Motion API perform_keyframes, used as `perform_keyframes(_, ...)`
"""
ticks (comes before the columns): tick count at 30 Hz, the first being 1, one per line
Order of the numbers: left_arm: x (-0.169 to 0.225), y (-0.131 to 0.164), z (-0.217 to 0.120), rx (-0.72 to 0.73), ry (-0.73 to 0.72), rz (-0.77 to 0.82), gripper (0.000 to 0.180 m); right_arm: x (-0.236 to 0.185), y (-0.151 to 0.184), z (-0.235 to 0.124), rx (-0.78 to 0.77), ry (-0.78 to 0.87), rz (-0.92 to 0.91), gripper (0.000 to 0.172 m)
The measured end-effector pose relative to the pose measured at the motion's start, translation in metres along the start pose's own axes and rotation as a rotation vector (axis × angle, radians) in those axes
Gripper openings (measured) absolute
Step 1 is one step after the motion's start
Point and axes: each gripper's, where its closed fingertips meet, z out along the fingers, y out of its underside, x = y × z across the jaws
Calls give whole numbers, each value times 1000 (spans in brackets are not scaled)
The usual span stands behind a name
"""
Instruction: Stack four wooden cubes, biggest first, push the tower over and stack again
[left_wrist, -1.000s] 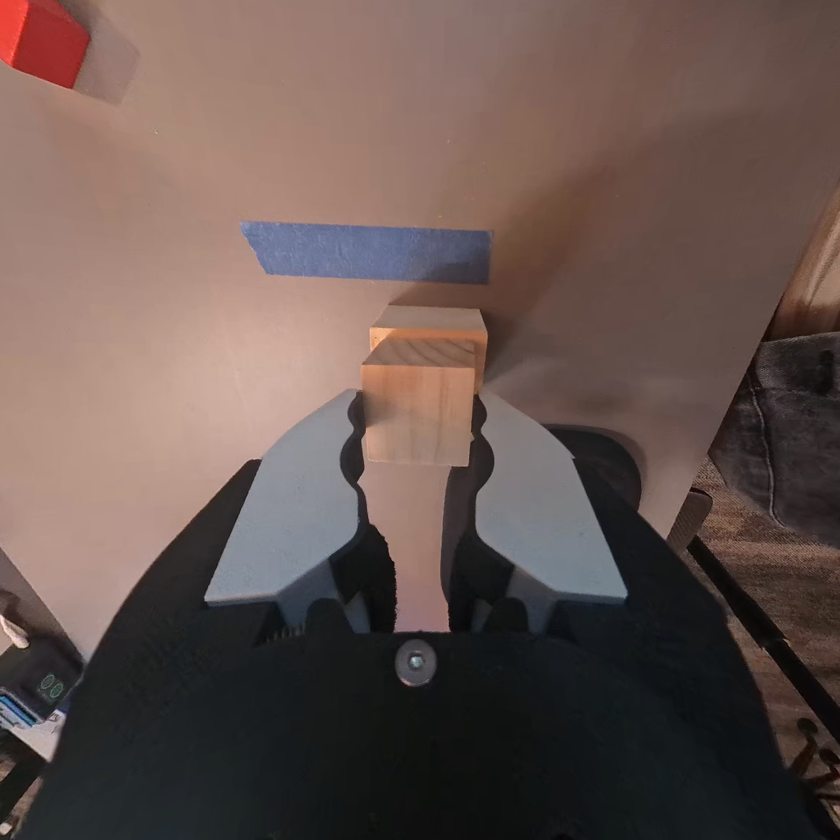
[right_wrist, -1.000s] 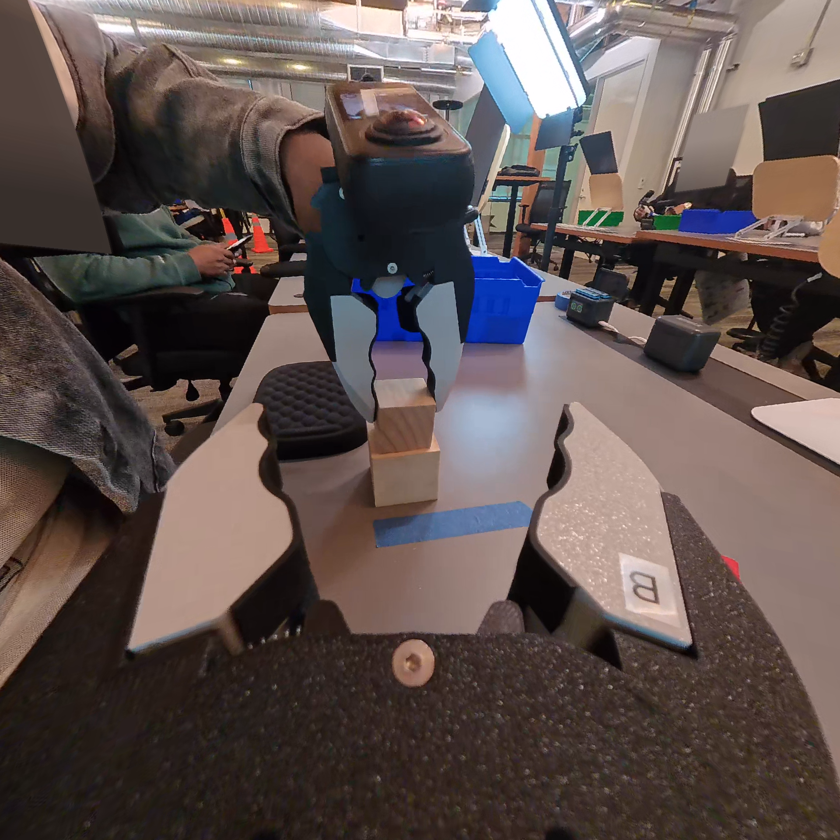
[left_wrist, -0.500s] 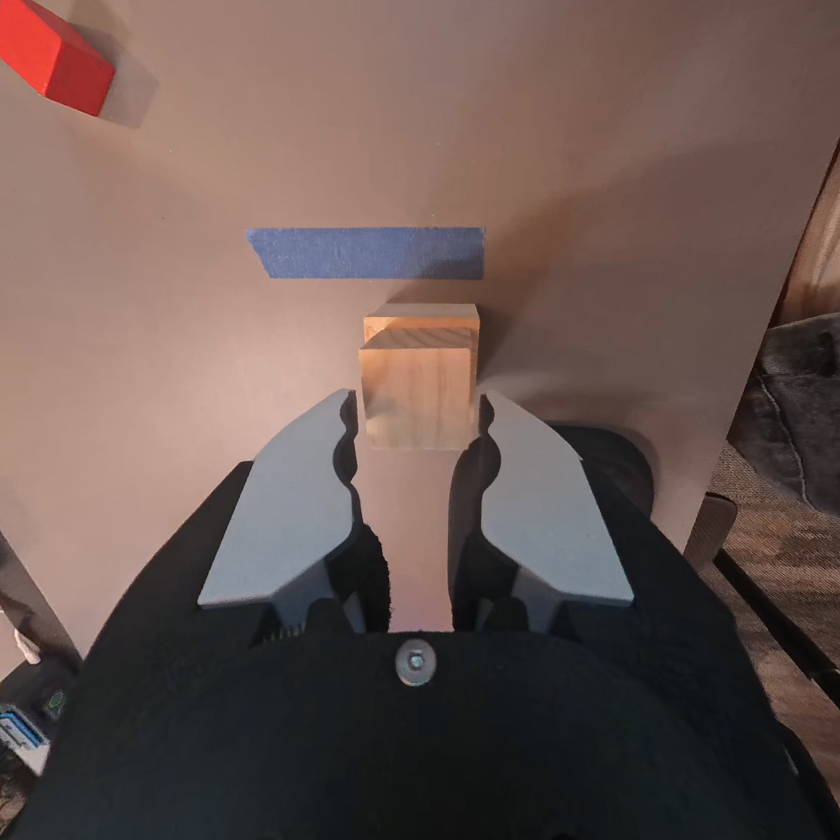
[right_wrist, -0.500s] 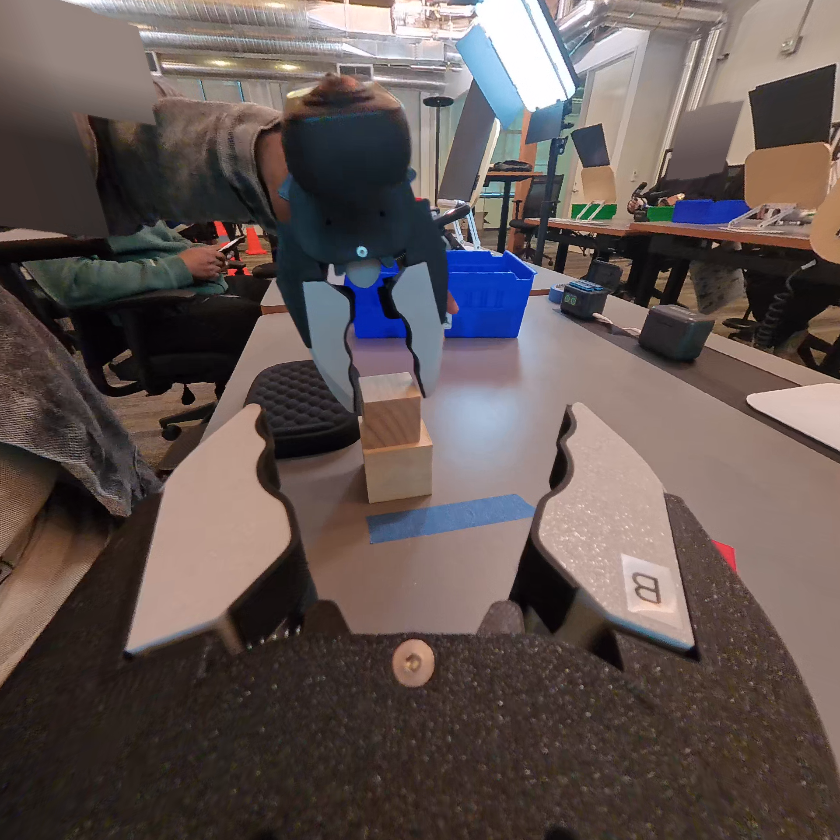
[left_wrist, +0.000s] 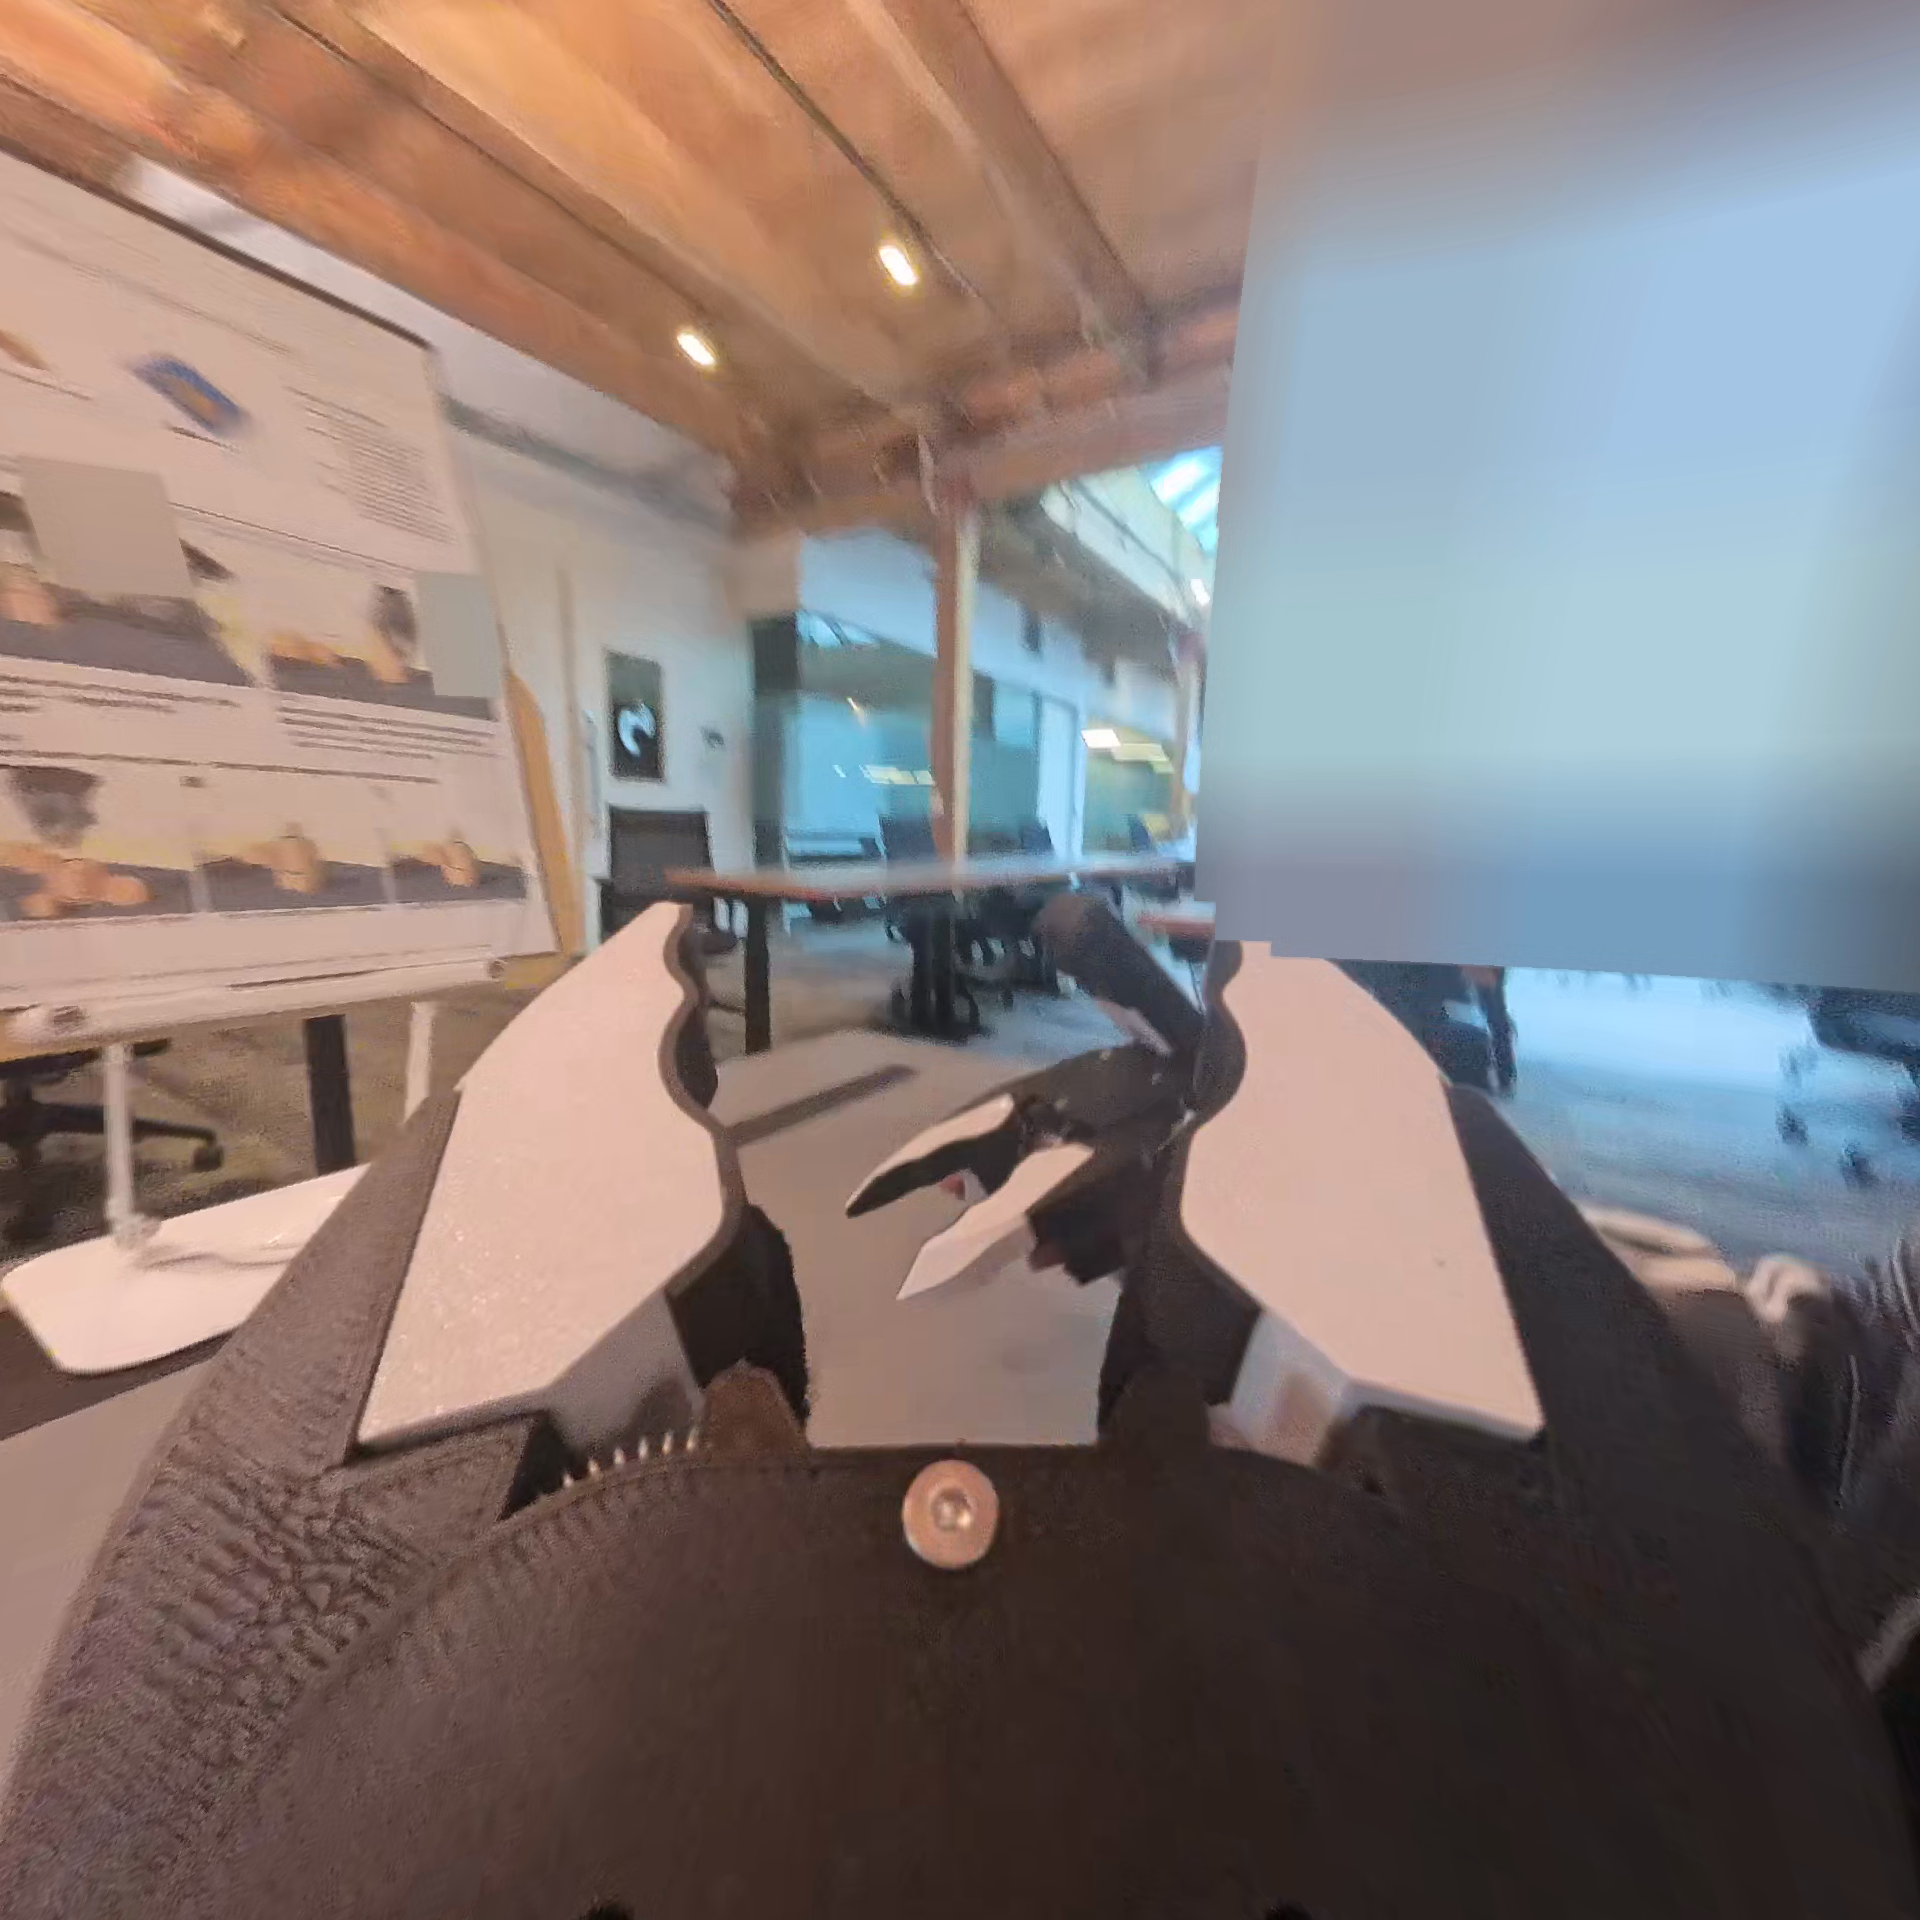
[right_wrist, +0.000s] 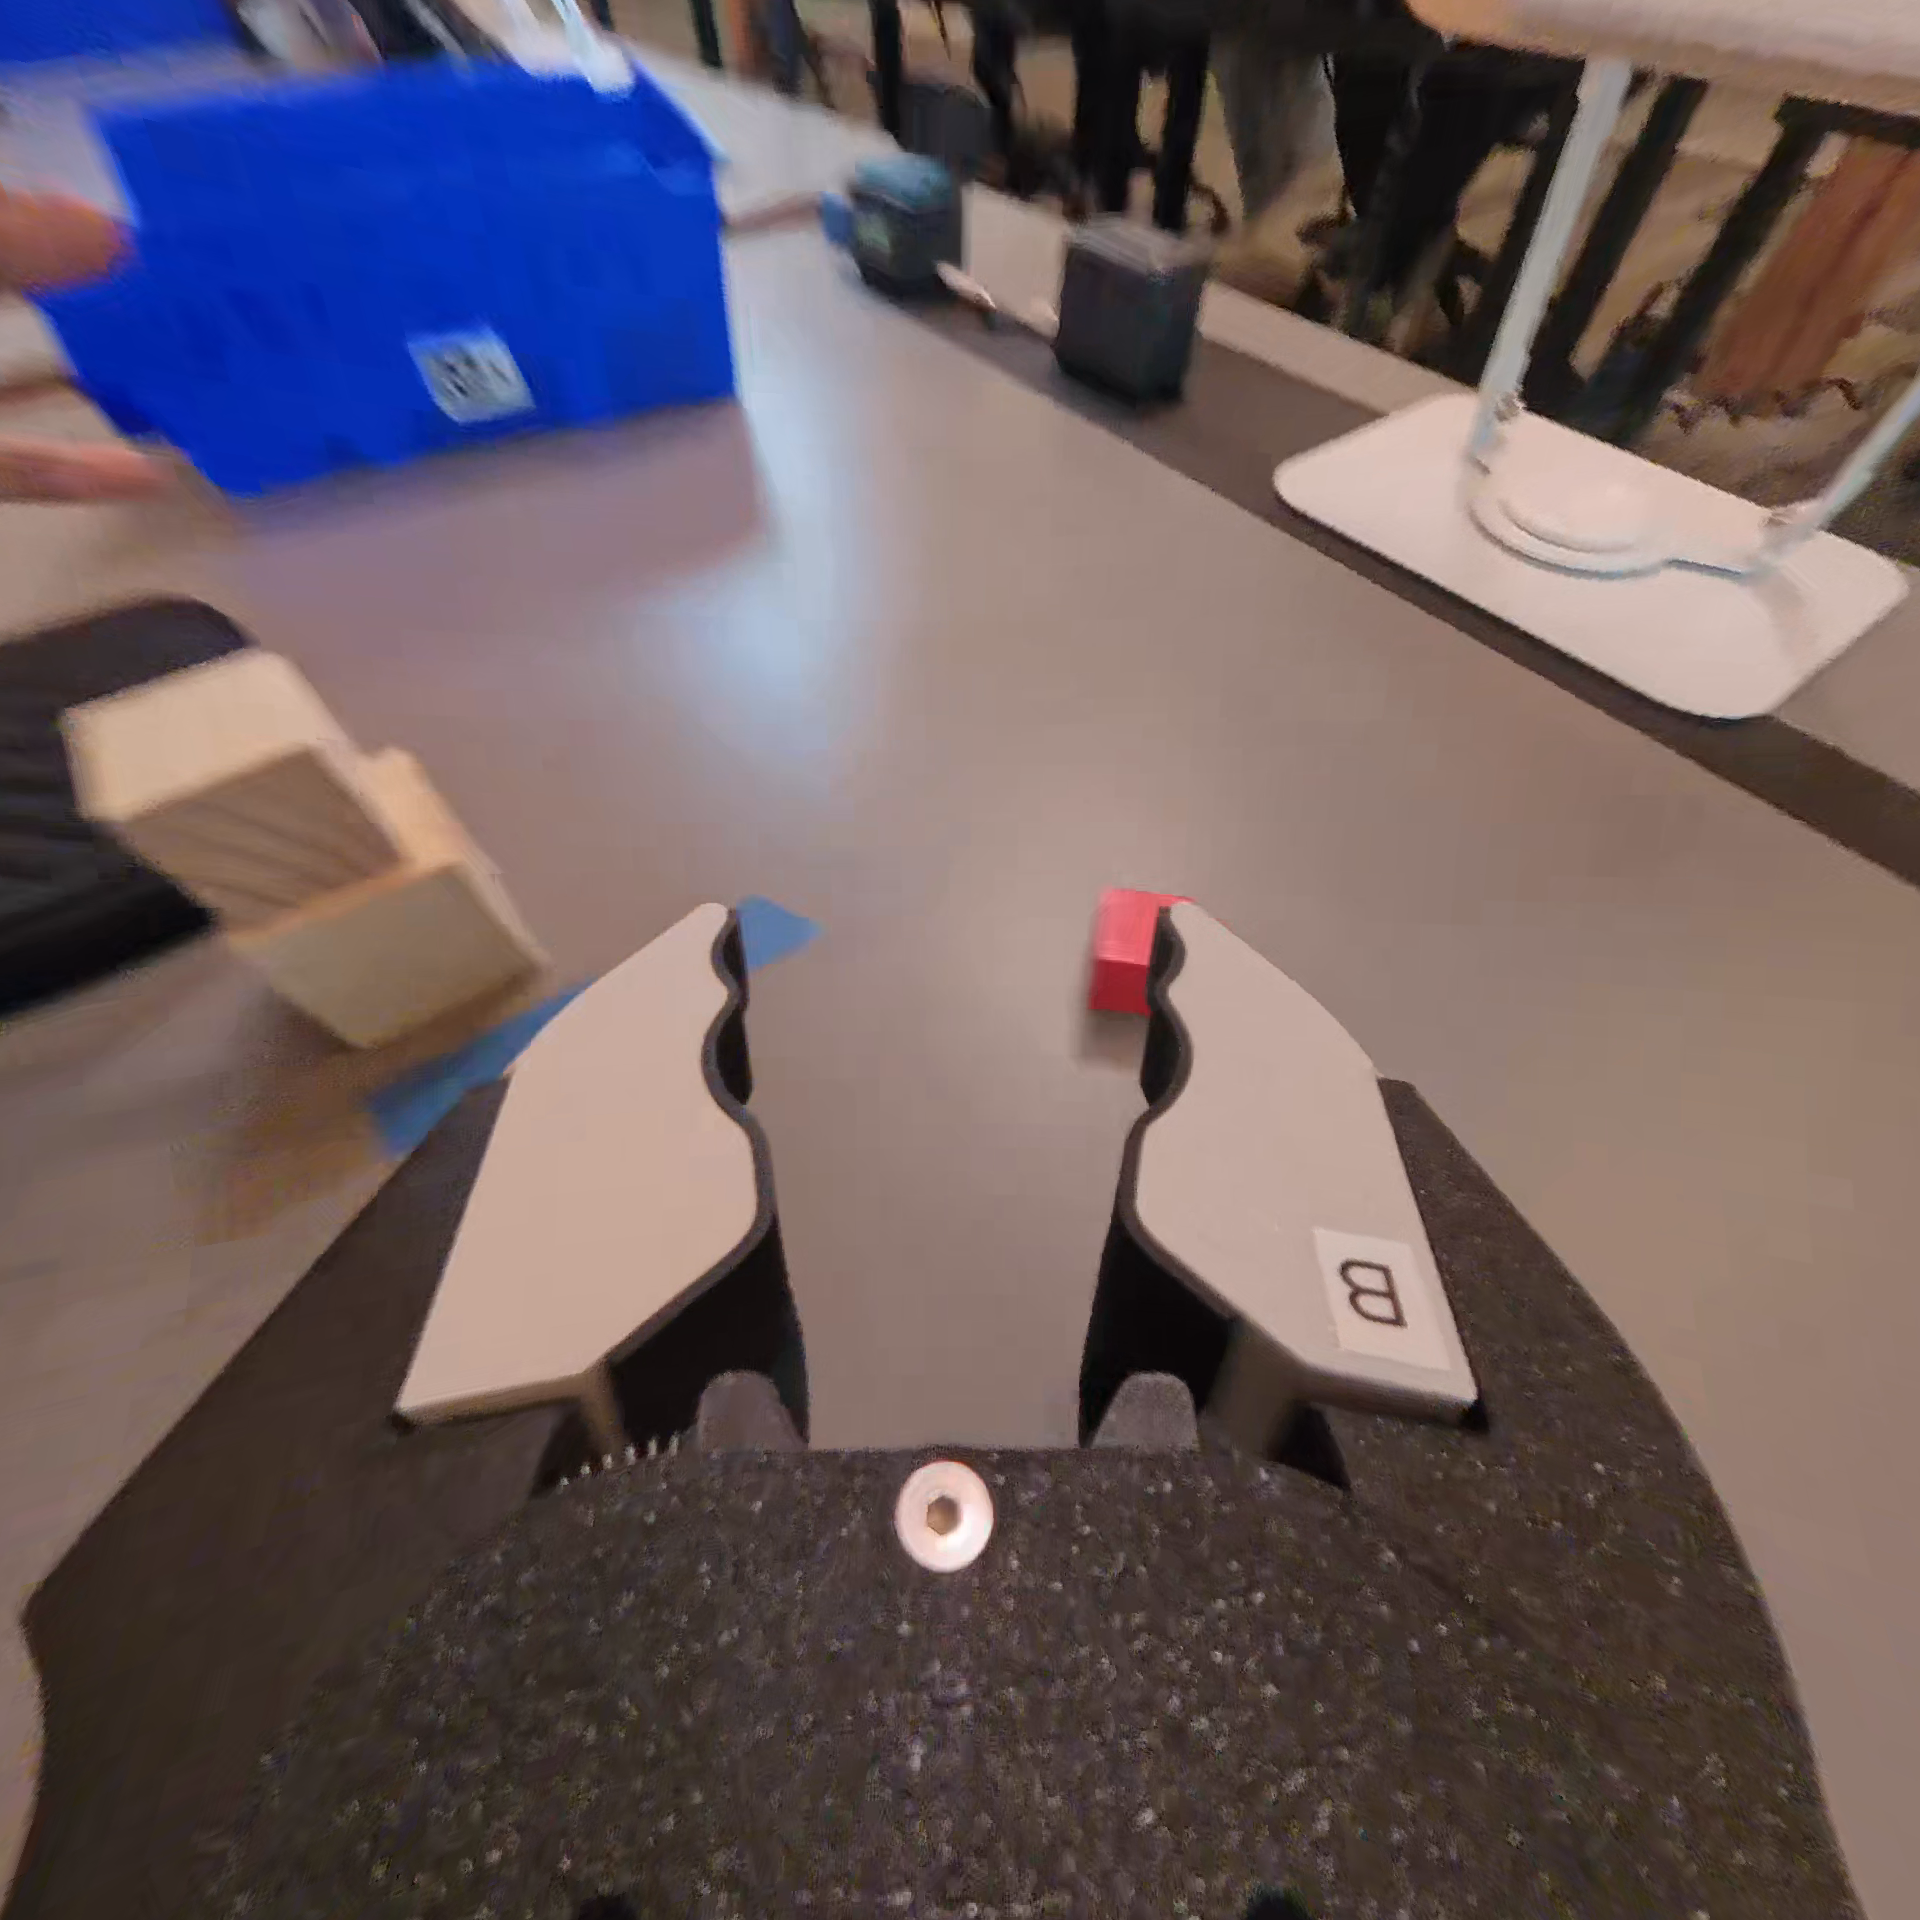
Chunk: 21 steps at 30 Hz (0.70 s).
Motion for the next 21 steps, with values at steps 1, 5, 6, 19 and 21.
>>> perform_keyframes(1,-7,0,-6,32,-44,-22,91,13,4,7,-50,34,-29,70)
perform_keyframes(5,-22,19,-19,-52,-113,32,89,40,22,38,-215,42,-13,59)
perform_keyframes(6,-24,23,-19,-93,-119,64,89,43,27,44,-250,36,1,57)
perform_keyframes(19,-14,67,-12,-321,-108,397,67,-9,-27,28,82,-264,338,28)
perform_keyframes(21,-6,68,-7,-298,-96,442,64,-50,-69,-8,326,-517,541,28)
